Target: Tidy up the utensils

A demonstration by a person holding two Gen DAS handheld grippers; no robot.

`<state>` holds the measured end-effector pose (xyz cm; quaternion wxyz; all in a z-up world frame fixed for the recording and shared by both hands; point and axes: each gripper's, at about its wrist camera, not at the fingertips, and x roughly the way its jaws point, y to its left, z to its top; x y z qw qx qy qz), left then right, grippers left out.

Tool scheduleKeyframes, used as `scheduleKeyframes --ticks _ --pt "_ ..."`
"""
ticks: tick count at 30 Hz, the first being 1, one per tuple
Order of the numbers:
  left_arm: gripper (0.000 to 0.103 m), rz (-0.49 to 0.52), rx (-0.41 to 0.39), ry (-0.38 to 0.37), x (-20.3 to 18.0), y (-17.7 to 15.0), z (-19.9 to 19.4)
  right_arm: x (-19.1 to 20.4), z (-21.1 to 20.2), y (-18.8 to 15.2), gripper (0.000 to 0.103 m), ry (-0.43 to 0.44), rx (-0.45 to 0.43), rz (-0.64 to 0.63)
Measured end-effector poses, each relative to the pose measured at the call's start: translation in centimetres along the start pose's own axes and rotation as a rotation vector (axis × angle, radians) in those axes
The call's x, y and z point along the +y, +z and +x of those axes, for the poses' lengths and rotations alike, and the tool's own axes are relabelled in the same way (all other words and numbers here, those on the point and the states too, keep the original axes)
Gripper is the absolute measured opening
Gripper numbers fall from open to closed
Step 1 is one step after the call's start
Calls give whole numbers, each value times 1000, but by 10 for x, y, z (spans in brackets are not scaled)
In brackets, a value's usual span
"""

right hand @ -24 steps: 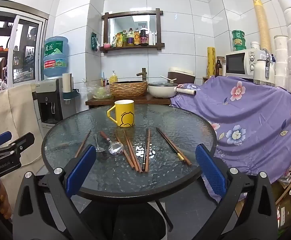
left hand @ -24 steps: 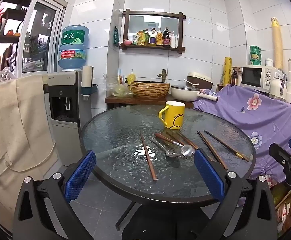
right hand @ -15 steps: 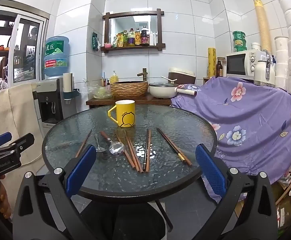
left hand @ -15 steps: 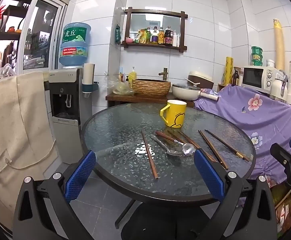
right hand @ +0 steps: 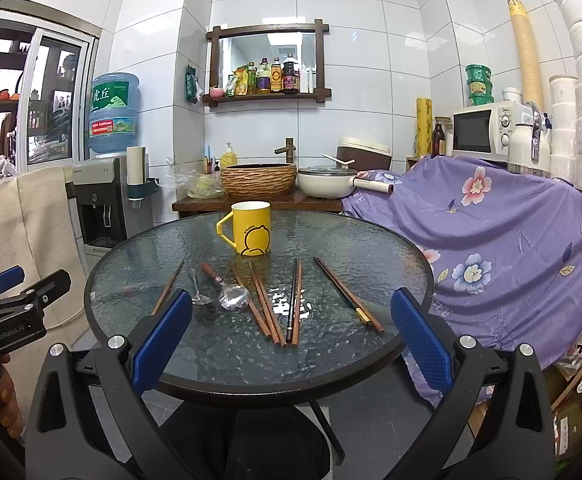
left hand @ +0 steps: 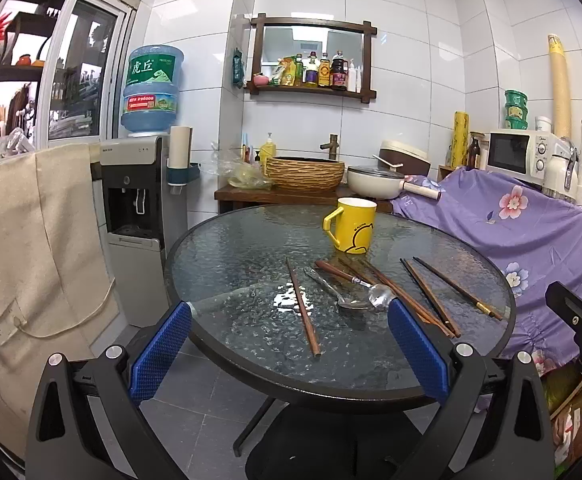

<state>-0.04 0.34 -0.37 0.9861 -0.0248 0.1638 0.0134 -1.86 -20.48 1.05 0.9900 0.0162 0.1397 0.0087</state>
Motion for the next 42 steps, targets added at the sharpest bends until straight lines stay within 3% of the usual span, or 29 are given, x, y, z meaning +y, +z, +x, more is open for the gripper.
scheduleKeyframes --ticks 42 --pt "97 5 -1 16 7 1 -2 1 1 -3 98 4 8 2"
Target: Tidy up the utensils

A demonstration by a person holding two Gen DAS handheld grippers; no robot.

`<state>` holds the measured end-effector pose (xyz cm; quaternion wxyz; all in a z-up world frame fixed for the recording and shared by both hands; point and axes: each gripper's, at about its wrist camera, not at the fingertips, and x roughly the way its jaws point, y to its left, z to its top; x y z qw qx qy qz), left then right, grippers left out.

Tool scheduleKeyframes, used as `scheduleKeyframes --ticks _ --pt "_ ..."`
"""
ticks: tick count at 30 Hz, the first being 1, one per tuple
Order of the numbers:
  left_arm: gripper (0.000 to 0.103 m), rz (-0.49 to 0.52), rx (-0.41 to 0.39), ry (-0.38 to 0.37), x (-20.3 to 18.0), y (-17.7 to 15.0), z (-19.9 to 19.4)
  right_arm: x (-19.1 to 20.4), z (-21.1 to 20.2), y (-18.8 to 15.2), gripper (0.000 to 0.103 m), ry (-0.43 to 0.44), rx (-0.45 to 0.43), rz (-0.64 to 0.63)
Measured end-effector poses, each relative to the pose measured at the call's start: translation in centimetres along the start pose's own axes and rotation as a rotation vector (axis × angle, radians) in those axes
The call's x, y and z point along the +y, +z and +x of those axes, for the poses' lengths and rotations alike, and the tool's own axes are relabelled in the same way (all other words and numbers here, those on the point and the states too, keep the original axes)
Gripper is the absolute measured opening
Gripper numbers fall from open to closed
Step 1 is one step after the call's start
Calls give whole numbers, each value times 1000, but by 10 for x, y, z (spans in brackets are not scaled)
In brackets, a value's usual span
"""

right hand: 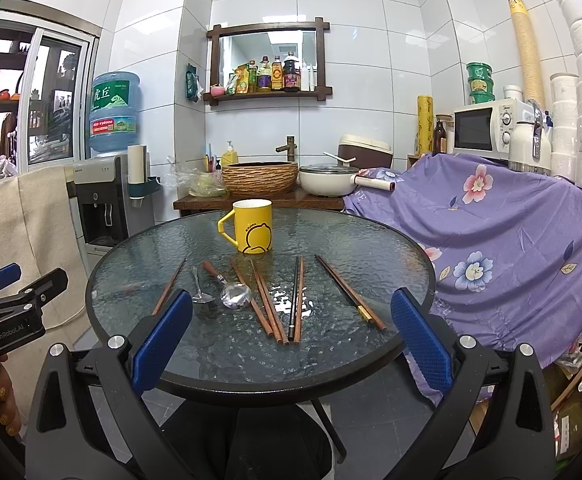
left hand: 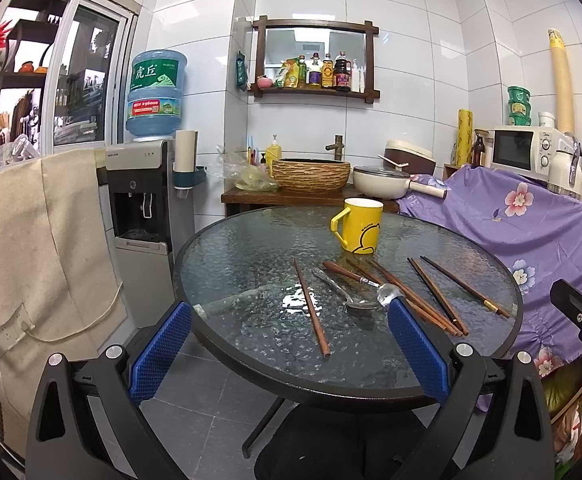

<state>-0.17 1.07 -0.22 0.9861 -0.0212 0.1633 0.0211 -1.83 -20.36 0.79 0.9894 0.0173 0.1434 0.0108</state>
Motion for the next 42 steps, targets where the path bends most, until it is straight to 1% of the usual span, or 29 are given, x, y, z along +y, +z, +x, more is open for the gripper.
scheduleKeyframes --ticks 34,39,42 --pt "97 4 7 0 2 -4 -1 0 1 -4 98 2 10 3" --pt "97 -6 46 -23 5 -11 8 -2 7 -6 98 -8 22 -1" --pt "97 -1 72 -41 3 -15 16 -7 15 -9 98 3 54 20"
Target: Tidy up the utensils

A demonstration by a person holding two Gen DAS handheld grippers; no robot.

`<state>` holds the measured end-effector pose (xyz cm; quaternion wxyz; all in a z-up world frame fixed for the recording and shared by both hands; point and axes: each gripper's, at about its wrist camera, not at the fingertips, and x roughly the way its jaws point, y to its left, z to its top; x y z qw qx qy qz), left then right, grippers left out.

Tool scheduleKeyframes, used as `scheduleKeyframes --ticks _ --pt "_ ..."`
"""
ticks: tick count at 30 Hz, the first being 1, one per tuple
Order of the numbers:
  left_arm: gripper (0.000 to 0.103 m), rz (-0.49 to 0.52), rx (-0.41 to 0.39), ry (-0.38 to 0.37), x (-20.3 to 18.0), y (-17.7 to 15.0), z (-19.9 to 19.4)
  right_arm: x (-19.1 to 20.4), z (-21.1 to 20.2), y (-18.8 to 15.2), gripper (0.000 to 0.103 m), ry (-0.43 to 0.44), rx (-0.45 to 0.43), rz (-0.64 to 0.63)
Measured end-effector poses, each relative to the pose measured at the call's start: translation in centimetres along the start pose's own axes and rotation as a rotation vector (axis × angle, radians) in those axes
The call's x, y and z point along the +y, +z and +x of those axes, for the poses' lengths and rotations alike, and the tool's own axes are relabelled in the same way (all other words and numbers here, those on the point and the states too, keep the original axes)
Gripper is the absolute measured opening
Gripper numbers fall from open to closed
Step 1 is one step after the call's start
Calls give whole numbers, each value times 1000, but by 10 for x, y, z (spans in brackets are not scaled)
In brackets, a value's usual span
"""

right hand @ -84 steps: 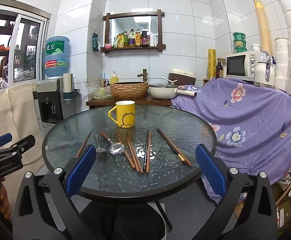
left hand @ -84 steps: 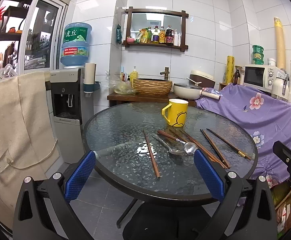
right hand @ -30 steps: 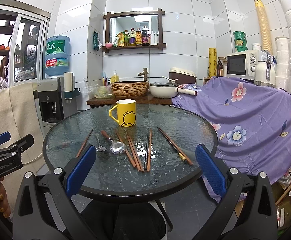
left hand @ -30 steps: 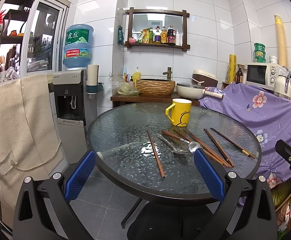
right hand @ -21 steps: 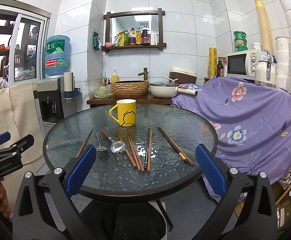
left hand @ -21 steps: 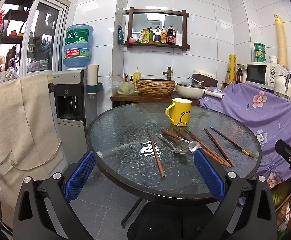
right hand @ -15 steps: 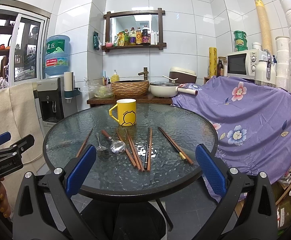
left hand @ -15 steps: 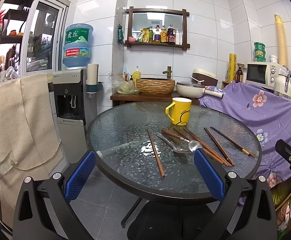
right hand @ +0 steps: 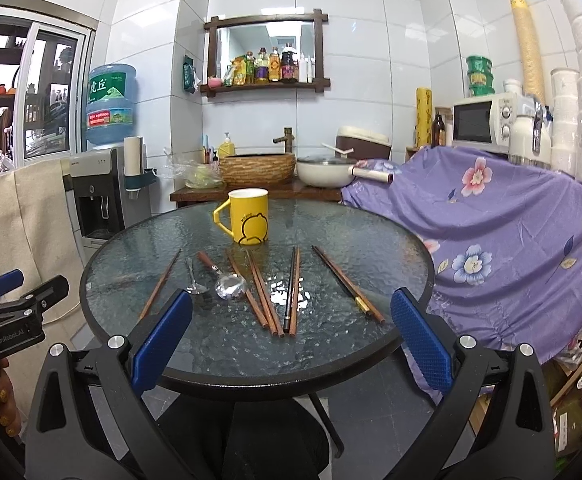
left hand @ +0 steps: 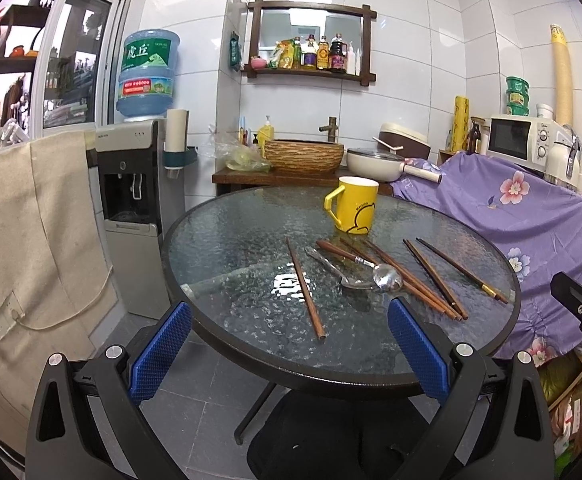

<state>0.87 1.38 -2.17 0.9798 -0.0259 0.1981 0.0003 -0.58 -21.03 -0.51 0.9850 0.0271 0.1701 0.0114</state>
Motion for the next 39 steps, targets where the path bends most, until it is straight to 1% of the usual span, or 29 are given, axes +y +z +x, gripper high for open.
scheduleKeyframes --ticks 3,11,14,17,21,22,25,27,28,29,33,37,39 --pt "97 15 20 -6 -3 -3 7 -6 10 -4 98 -2 29 20" --pt "97 34 66 -3 -5 -6 31 -24 38 -17 98 -40 107 24" --pt "96 46 88 -2 -8 -8 42 -30 50 -24 98 -36 139 29" --pt "91 58 131 -11 -11 -11 55 -31 63 -28 98 -2 181 28" --pt "82 86 169 -30 -18 -14 70 -25 79 -30 98 34 210 2" --pt "81 88 174 -33 -18 -15 73 -22 84 -31 98 47 217 -7" --pt "76 92 195 -44 -21 -16 84 -14 94 -30 98 58 218 -41" --pt "71 89 206 -44 -21 -16 88 -10 101 -29 97 57 221 -54" --pt "70 85 213 -47 -20 -16 91 -9 105 -29 97 59 221 -55" --pt "69 82 217 -49 -20 -17 93 -9 107 -28 95 60 220 -54" --pt "64 88 230 -47 -19 -18 101 -8 121 -31 81 55 247 -65" --pt "62 92 237 -48 -19 -19 106 -8 130 -36 73 47 276 -81" --pt "60 95 239 -47 -19 -19 108 -8 133 -37 71 39 280 -85"
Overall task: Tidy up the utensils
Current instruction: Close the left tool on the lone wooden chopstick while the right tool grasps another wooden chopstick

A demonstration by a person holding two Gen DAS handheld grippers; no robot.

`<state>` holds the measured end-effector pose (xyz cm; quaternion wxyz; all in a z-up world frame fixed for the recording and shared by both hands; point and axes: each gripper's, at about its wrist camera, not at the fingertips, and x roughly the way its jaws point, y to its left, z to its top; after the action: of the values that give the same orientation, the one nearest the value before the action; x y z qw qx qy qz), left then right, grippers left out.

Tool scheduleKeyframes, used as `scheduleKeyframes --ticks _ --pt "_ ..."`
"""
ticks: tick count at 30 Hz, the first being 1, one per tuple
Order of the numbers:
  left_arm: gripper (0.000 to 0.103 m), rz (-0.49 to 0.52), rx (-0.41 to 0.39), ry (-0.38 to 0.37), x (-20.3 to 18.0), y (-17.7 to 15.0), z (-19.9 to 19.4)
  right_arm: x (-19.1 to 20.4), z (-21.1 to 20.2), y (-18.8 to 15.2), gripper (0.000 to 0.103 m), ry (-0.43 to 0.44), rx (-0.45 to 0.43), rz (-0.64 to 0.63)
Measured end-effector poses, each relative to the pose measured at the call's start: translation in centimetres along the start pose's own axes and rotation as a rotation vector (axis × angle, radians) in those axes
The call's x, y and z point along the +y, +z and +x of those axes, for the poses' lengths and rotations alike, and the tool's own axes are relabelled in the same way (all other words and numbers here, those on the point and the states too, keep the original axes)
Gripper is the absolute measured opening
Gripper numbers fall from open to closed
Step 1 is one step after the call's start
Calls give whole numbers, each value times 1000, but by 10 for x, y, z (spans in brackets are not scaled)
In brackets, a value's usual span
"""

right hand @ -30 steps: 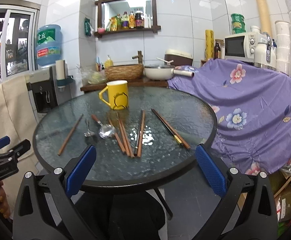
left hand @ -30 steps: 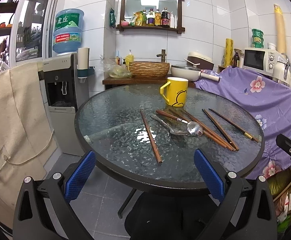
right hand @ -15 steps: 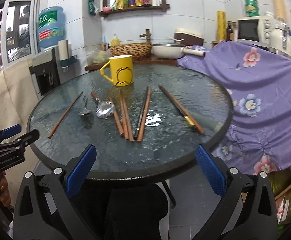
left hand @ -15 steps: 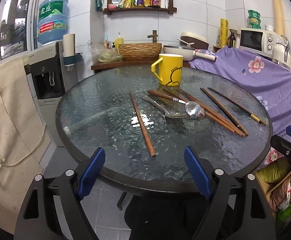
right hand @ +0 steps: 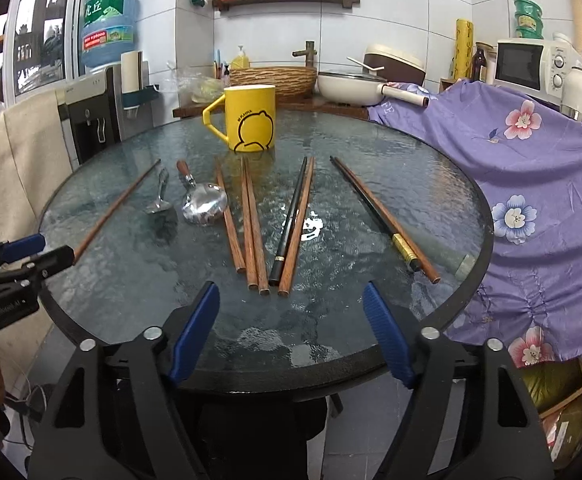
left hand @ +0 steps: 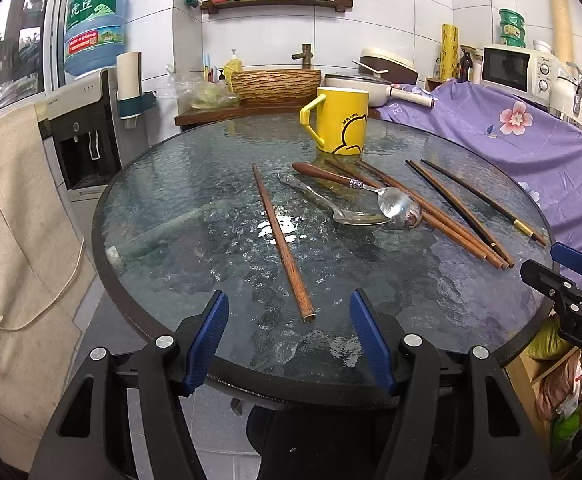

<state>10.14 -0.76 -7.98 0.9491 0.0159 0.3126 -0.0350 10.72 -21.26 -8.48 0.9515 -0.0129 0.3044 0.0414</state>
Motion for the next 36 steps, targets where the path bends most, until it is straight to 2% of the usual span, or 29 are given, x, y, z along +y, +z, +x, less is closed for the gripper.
scheduleKeyframes --ticks 4,9,12,27,31,36 --pt "57 5 7 0 0 1 6 -2 4 -1 66 -26 2 -13" --pt "48 21 29 1 -5 1 15 -6 14 -3 54 -35 32 -16" --pt "46 16 35 2 -4 0 18 -8 21 -5 48 -37 51 -11" --pt "46 5 35 16 3 5 27 -14 34 3 46 -40 58 21" --pt "43 9 34 13 2 8 31 -8 35 5 37 -35 52 -3" --pt "38 13 35 2 0 10 34 -7 37 6 35 -27 54 10"
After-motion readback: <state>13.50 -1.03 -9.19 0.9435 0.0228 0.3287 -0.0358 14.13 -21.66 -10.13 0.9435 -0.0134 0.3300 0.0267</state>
